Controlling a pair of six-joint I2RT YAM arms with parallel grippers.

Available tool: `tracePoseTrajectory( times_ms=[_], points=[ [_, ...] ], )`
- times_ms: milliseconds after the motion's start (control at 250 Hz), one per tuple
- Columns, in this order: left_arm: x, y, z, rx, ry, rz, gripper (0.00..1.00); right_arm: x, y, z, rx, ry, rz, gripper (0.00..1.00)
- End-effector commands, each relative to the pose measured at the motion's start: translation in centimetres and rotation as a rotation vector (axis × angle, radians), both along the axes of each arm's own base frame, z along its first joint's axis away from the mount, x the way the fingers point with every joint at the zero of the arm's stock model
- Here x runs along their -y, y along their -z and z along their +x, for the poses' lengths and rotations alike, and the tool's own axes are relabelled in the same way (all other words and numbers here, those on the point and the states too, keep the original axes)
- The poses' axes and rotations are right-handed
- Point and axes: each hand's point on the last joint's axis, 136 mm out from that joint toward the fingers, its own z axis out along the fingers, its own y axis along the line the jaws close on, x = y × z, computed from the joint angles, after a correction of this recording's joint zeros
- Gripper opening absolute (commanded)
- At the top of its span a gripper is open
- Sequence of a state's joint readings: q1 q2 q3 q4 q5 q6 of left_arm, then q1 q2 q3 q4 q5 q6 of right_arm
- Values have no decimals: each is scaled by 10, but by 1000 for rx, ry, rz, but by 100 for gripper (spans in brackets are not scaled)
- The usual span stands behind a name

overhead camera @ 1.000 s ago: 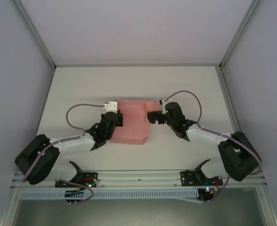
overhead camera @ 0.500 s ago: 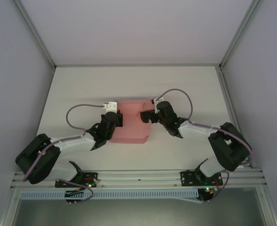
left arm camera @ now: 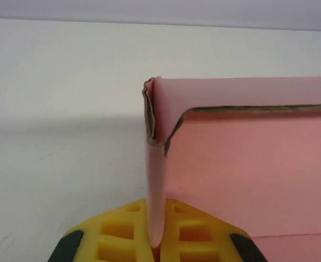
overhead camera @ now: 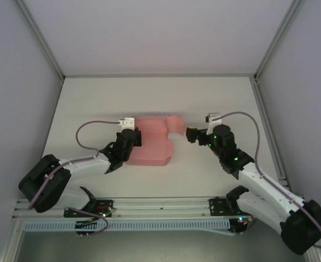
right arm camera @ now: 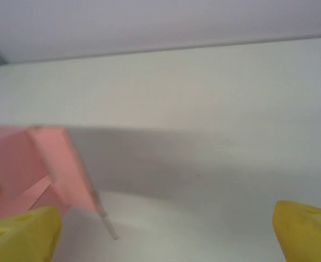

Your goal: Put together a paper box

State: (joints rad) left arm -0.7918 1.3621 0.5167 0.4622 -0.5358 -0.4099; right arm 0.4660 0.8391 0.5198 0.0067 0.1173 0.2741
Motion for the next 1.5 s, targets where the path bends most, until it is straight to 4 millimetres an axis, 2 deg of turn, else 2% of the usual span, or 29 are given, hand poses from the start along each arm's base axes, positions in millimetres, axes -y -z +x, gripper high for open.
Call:
tracePoseTrajectory(
  times_ms=[0,104,144,307,423,571,703,986,1126,1234,1314,1417,1493],
  points=[
    [1,-7,1,20,10,-39,0,31,23,1,-131,72,19,99],
    [4,-8,1,22,24,-41,0,40,39,15,-202,61,14,99],
    [5,-9,1,23,27,-40,0,36,45,21,-225,27,8,99],
    [5,-8,0,21,30,-39,0,-14,54,29,-270,-277,39,95],
    [6,-9,0,20,37,-36,0,-33,59,35,-291,-365,48,92],
    [7,-9,1,20,36,-40,0,-69,68,21,-329,-534,-7,91],
    [9,-10,1,21,44,-40,0,-88,75,15,-355,-605,-38,90],
    [10,-8,2,14,48,-41,0,-132,59,10,-290,-750,33,82],
    [11,-7,2,12,51,-39,0,-151,61,6,-304,-802,41,73],
    [11,-5,2,7,52,-36,0,-161,64,11,-303,-790,32,66],
    [10,-5,2,4,43,-35,0,-166,62,15,-299,-773,26,65],
    [7,-5,2,3,25,-30,0,-158,60,21,-300,-708,-2,65],
    [4,-4,3,1,11,-25,0,-152,61,17,-318,-687,-23,65]
  ],
)
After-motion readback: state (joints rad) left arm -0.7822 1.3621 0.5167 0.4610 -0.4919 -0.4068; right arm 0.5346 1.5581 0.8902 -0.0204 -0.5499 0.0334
